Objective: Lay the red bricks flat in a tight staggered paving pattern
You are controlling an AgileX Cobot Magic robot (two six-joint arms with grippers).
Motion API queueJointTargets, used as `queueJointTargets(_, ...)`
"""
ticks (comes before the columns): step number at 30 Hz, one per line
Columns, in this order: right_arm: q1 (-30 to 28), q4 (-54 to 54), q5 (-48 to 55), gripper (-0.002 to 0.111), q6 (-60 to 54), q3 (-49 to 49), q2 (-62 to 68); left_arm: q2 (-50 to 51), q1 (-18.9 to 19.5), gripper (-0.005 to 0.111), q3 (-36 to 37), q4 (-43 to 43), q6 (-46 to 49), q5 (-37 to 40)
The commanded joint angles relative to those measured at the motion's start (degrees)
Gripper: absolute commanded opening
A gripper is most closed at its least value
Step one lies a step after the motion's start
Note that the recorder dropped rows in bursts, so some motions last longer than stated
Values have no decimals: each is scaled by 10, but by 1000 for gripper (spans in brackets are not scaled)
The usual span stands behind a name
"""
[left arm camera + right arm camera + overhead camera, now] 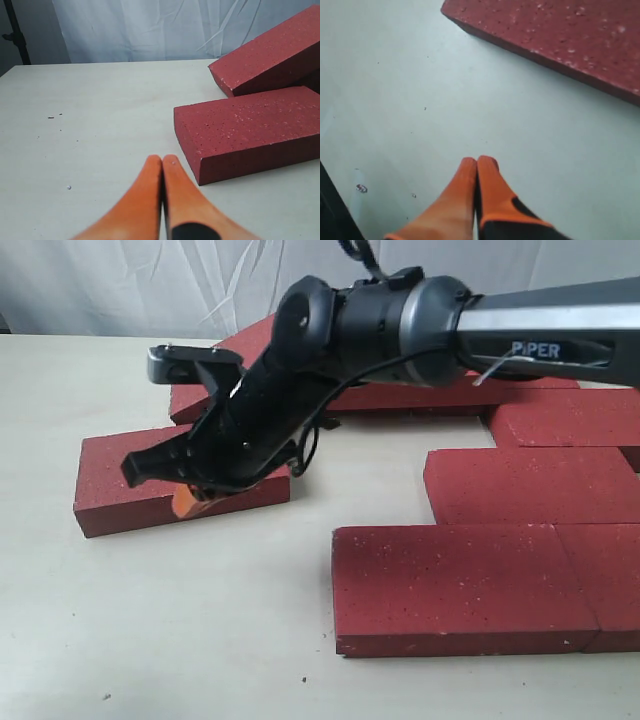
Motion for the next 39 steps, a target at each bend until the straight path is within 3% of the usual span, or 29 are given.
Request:
queueJointTargets(1,-40,-6,48,-1,-2,-4,-18,-3,-3,0,2,2,-3,-5)
queueJointTargets(28,-241,-47,161,-1,-2,3,-44,-3,-3,0,2,2,-3,-5)
queueJointTargets(34,-312,-47,109,-1,-10,113,-88,-3,-3,0,2,2,-3,-5)
queueJointTargets(39,-424,-47,76,-1,-22,196,-164,-3,-3,0,2,2,-3,-5)
